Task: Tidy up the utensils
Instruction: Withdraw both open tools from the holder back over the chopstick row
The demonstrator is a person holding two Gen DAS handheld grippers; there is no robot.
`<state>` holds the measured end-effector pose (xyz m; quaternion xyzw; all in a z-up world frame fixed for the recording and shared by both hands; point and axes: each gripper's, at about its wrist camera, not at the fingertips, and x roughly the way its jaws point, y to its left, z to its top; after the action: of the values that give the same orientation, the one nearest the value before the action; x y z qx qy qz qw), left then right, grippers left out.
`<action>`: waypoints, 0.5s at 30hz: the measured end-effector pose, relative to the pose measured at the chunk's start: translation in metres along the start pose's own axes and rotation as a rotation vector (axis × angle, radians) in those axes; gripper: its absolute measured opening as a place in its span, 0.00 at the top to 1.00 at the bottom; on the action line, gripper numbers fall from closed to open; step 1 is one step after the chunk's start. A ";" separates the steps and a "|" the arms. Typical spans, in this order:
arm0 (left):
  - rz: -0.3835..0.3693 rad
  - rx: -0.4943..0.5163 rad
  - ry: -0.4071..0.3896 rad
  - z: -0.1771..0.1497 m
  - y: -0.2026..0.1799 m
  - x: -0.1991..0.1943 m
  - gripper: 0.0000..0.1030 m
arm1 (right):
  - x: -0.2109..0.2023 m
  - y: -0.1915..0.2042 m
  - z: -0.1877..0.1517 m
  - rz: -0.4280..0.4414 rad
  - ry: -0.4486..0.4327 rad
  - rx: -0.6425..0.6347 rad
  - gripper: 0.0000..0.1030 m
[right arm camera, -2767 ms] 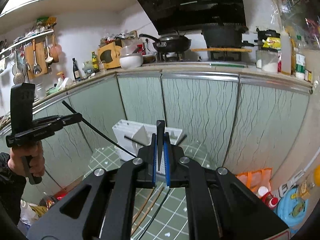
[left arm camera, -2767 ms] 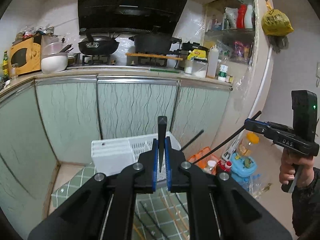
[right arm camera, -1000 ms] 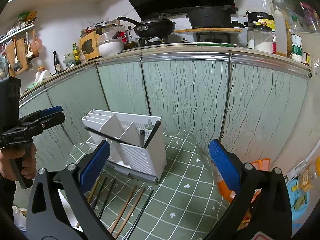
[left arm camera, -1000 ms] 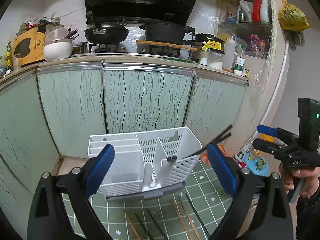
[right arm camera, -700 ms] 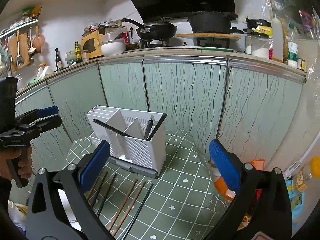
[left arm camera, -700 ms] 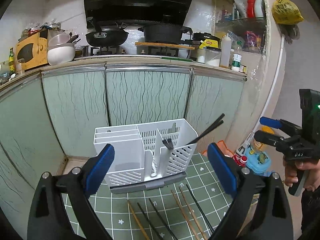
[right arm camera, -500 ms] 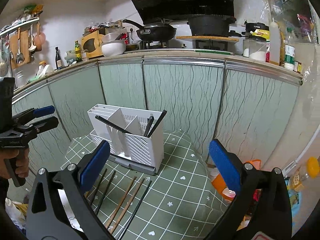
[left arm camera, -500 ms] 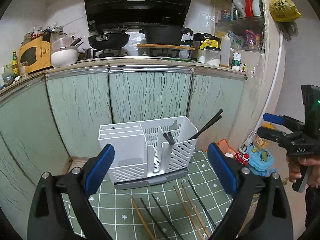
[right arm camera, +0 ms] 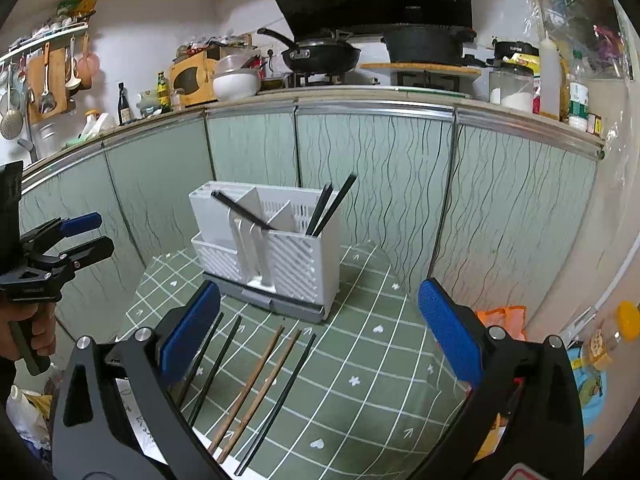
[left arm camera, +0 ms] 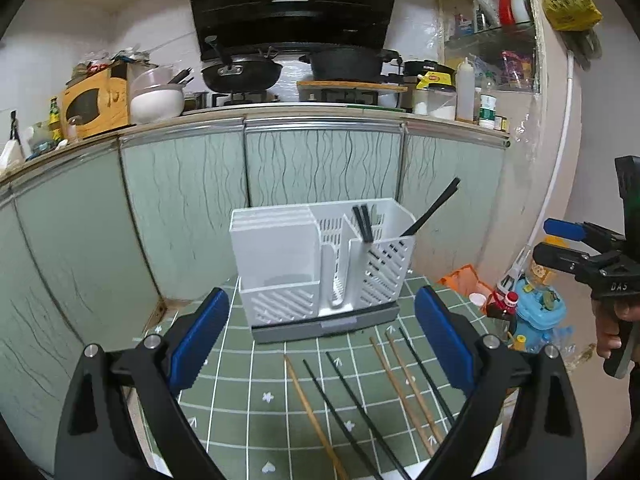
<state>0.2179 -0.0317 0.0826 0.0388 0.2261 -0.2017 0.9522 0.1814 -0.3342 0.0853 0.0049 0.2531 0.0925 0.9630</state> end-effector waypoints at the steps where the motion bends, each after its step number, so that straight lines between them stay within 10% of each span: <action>1: 0.002 -0.006 0.003 -0.006 0.001 -0.001 0.10 | 0.001 0.001 -0.004 0.000 0.003 -0.002 0.08; 15: 0.067 -0.038 0.030 -0.070 0.010 -0.003 0.10 | 0.012 0.014 -0.050 -0.027 0.015 0.002 0.08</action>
<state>0.1904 -0.0100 0.0217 0.0310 0.2425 -0.1648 0.9555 0.1648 -0.3200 0.0366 0.0020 0.2604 0.0791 0.9623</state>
